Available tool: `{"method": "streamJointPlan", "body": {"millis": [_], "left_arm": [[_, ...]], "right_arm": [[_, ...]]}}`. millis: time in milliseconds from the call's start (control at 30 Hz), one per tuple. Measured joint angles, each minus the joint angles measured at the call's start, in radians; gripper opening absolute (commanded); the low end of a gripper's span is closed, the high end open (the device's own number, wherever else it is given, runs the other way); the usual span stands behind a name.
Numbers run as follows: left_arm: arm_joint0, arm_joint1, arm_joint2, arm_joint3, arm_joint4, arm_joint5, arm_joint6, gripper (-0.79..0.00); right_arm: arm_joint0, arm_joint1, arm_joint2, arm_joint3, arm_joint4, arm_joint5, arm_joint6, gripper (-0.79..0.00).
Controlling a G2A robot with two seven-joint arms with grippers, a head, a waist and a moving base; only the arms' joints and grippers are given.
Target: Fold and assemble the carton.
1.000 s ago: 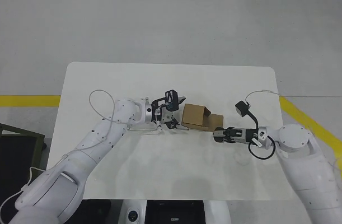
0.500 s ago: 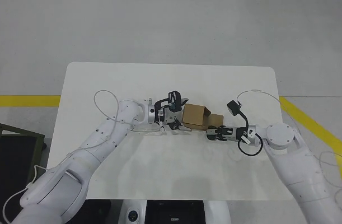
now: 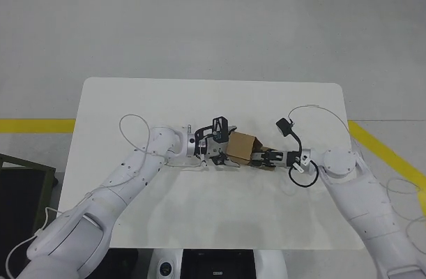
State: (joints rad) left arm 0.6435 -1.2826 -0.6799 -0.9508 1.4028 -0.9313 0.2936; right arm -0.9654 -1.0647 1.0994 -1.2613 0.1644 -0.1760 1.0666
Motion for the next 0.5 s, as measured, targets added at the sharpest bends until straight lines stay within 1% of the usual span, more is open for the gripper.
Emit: {"method": "streamJointPlan", "body": {"millis": [167,500], "left_arm": [[0.011,0.008,-0.022,-0.012,-0.005,-0.008,-0.022,0.0],[0.061,0.043,-0.1,-0.078,-0.02,-0.023,-0.089,0.0]], "right_arm": [[0.039,-0.014,-0.033,0.046,0.009,-0.028,-0.016,-0.785],[0.1,-0.045,-0.105,0.114,0.039,-0.077,-0.032,-0.785]]}}
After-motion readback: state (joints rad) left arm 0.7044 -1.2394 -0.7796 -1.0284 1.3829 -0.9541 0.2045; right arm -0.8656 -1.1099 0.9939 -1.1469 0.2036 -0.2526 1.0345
